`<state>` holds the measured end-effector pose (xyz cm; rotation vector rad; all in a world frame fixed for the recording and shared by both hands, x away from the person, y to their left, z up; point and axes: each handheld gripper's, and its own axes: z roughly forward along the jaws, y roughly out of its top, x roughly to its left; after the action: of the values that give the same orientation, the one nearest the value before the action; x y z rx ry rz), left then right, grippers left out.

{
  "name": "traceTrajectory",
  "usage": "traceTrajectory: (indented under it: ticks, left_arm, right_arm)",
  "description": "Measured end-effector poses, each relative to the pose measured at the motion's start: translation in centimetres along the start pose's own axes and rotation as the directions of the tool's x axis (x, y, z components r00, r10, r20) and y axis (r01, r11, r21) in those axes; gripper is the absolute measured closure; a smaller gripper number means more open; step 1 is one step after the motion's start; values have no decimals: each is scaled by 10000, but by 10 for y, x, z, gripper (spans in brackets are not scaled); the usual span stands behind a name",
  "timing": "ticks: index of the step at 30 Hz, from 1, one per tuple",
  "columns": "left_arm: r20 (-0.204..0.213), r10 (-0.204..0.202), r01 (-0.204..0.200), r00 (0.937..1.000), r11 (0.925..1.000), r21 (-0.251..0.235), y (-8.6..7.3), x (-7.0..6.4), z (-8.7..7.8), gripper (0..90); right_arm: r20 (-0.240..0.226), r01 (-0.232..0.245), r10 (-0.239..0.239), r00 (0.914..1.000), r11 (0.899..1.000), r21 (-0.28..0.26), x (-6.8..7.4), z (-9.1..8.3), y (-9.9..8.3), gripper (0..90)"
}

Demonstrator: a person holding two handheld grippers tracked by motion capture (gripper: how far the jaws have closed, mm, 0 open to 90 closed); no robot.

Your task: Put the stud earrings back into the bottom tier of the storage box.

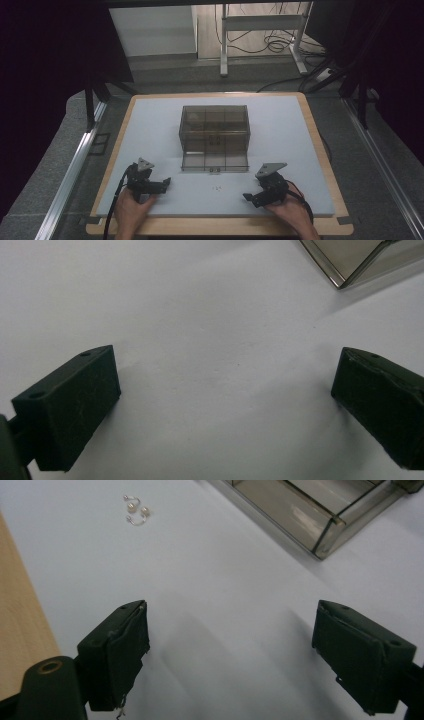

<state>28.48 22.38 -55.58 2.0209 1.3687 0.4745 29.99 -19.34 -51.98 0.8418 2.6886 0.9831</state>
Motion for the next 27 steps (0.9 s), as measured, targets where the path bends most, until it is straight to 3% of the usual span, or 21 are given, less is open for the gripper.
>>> traceTrajectory:
  ticks: [14, 27]
  left_arm:
    - [1, 3, -3, 10000, 10000, 1, 0, 0, 0, 0]
    - [5, -1, 1, 10000, 10000, 2, 0, 0, 0, 0]
  right_arm:
    - [-241, 76, -63, 9997, 9986, 530, 0, 1, 20, 208]
    - [-66, 595, -591, 9982, 9911, 1191, 2, 8, 39, 276]
